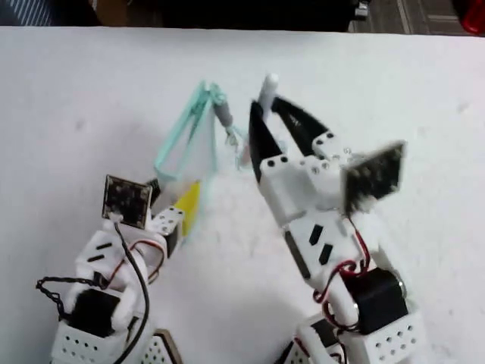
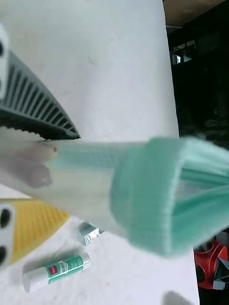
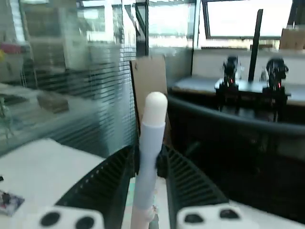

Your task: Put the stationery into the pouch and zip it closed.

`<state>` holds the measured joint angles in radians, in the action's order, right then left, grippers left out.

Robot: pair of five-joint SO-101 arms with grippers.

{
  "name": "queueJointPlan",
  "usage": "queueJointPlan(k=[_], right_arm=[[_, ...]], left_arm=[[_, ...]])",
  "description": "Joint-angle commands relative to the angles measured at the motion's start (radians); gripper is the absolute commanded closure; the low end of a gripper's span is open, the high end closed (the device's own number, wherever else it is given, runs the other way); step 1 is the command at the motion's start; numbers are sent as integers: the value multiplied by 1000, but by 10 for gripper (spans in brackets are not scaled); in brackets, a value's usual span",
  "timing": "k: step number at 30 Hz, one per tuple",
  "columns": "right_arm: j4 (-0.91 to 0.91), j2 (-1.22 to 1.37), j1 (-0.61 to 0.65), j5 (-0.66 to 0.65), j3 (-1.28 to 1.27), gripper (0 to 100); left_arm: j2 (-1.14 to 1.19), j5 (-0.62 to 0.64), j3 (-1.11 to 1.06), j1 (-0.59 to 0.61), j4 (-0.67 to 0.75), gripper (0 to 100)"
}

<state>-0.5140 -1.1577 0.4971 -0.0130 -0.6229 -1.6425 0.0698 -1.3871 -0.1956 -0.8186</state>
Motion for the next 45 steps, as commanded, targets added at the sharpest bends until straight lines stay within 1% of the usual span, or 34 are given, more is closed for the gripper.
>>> queueJointPlan(k=[1, 4, 9, 15, 20, 26, 30, 36, 38, 45], right_arm=[[145, -15, 35, 5, 43, 982], [194, -15, 74, 6, 41, 982], [197, -7, 142, 2, 26, 982], [219, 13, 116, 2, 23, 982], [219, 19, 116, 2, 25, 982], [262, 22, 117, 2, 23, 982], [308, 96, 114, 2, 32, 982], [254, 277, 113, 2, 143, 982], [226, 295, 113, 2, 170, 982], [225, 321, 113, 2, 181, 982]], left_arm=[[-1, 14, 38, -15, 0, 794], [-1, 14, 38, -15, 2, 793], [-1, 14, 38, -15, 2, 793], [-1, 14, 38, -15, 3, 794], [-1, 14, 38, -15, 3, 797], [-1, 14, 38, -21, 0, 797], [-1, 14, 38, -21, 0, 797], [-1, 14, 38, -16, 2, 797], [-1, 14, 38, -16, 3, 797], [-1, 14, 38, -15, 5, 797]])
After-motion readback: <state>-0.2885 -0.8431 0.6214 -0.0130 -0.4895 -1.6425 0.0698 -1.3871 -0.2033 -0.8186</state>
